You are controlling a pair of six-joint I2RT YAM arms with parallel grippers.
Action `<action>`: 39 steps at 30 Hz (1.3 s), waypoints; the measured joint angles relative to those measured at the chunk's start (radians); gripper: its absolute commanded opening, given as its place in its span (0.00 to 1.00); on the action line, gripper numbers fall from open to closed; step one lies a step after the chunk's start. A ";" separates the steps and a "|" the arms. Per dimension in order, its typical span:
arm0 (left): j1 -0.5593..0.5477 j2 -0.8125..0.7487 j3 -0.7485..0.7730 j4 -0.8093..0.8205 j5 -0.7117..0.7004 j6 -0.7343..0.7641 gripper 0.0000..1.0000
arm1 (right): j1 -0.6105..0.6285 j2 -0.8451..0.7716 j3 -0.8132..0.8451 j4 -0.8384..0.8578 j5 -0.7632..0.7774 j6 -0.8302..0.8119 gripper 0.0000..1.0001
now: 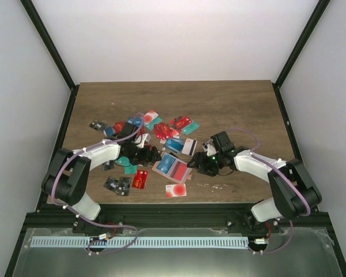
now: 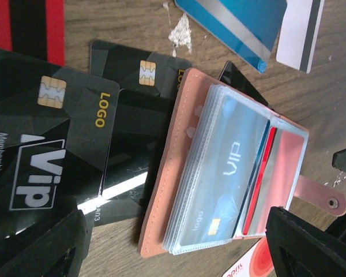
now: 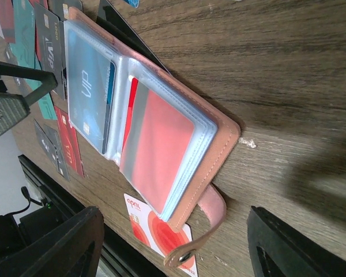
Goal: Put the credit cards into the card holder
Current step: Close the card holder at the center of the board.
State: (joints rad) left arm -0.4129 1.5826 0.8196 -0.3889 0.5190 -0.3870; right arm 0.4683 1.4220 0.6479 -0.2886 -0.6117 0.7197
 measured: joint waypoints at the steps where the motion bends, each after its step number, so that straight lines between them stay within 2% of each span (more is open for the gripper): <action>1: 0.000 0.011 0.000 0.006 0.008 0.001 0.86 | 0.000 0.008 0.000 0.008 -0.005 0.002 0.70; 16: -0.002 0.046 -0.019 0.039 0.080 0.012 0.77 | 0.000 0.126 0.000 0.099 -0.077 0.011 0.69; 28: -0.012 0.060 -0.055 0.127 0.174 -0.047 0.74 | 0.000 0.182 0.009 0.171 -0.148 0.011 0.68; 39: -0.020 0.036 -0.071 0.169 0.202 -0.104 0.70 | -0.001 0.192 0.009 0.184 -0.165 0.010 0.67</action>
State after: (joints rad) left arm -0.4332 1.6188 0.7483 -0.2195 0.7212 -0.4908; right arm 0.4675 1.6138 0.6567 -0.1043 -0.7765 0.7296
